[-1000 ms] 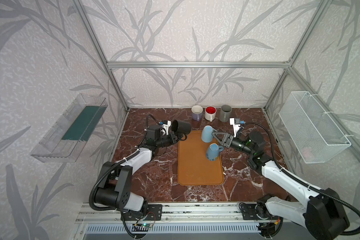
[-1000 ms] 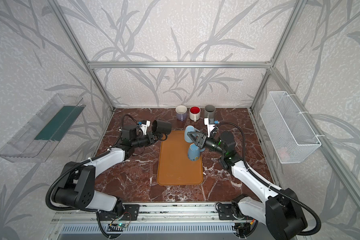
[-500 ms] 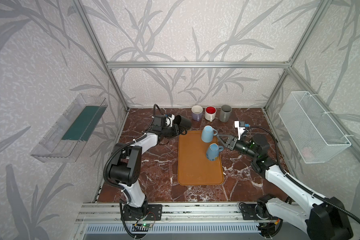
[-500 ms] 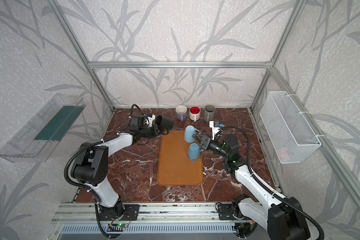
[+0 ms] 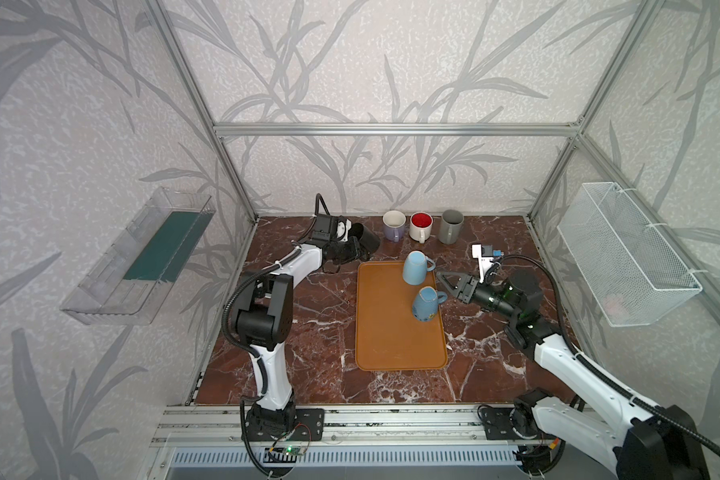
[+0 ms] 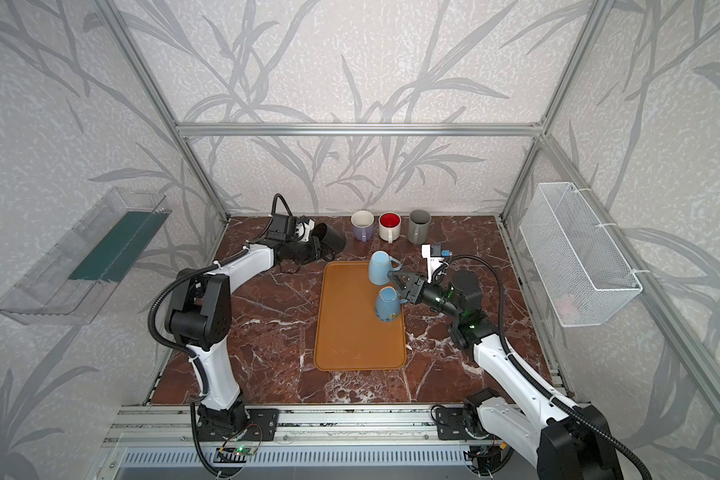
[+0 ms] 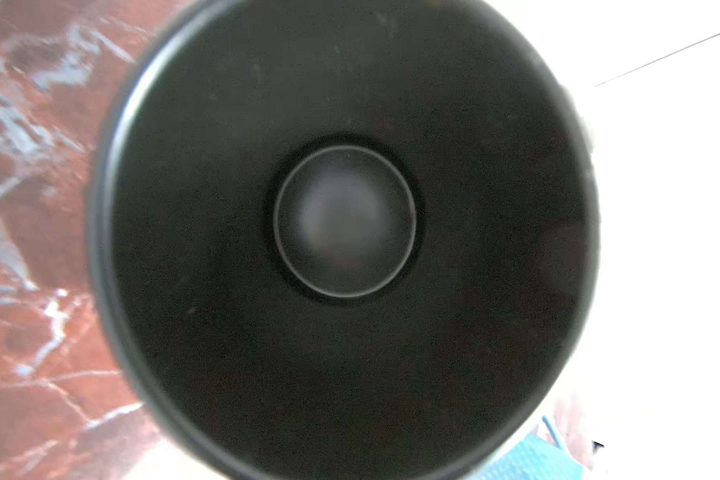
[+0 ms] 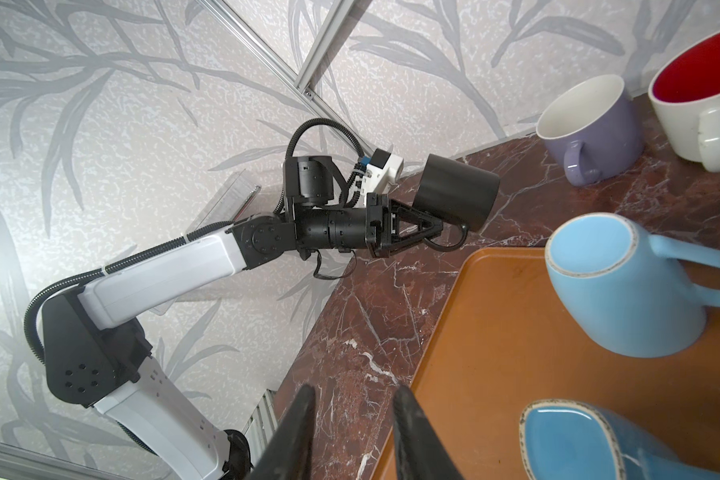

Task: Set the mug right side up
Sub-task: 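Carry the black mug with the left gripper toward the purple mug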

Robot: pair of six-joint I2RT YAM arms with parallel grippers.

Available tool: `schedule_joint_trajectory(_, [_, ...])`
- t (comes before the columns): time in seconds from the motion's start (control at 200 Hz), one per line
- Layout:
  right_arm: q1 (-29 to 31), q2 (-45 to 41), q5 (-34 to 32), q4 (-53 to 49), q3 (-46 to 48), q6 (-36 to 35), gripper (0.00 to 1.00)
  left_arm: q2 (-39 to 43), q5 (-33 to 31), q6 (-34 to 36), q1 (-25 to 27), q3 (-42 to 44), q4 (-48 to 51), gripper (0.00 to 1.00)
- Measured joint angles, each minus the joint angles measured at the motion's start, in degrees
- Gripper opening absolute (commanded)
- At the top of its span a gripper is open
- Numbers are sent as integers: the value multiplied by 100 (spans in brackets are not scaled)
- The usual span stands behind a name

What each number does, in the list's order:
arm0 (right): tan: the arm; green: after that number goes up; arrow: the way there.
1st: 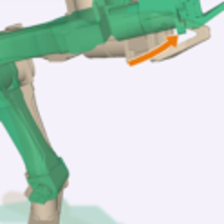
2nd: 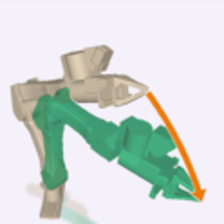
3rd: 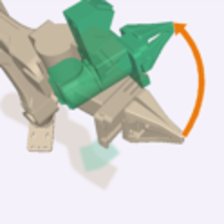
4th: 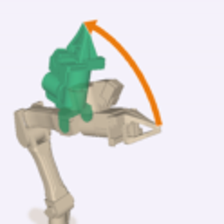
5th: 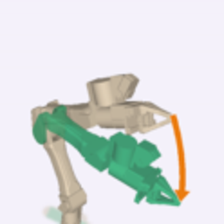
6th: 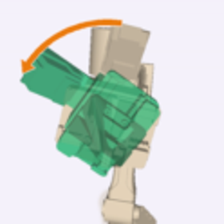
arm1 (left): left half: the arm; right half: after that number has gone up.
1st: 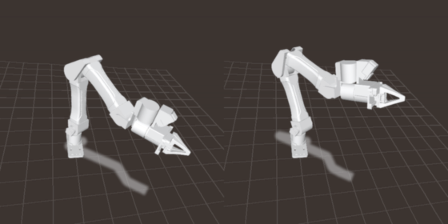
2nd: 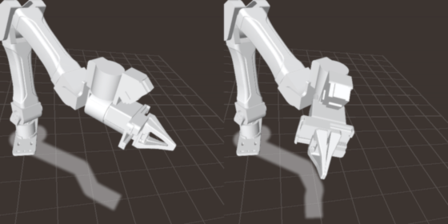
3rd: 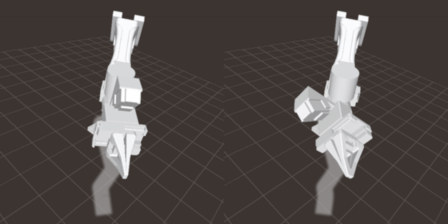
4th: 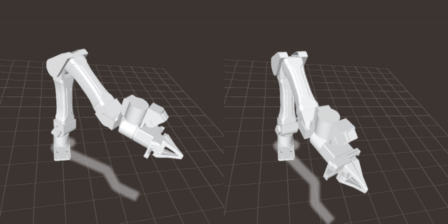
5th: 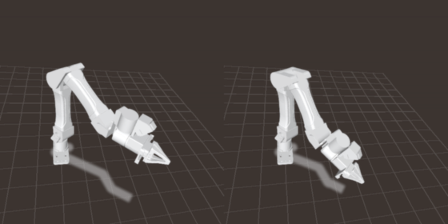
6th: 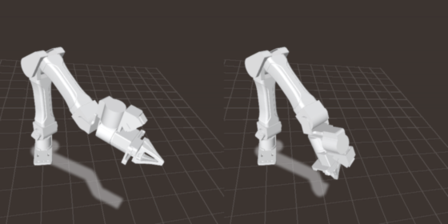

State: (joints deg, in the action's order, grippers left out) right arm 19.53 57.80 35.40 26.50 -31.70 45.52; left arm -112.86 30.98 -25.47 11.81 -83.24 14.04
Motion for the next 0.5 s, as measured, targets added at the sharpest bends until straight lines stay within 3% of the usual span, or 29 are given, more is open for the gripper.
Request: schedule_joint_trajectory(0.5, [-15, -208, 2, -116, 138, -37, 34, -940, -870, 815, 107, -1860, 1617, 0])
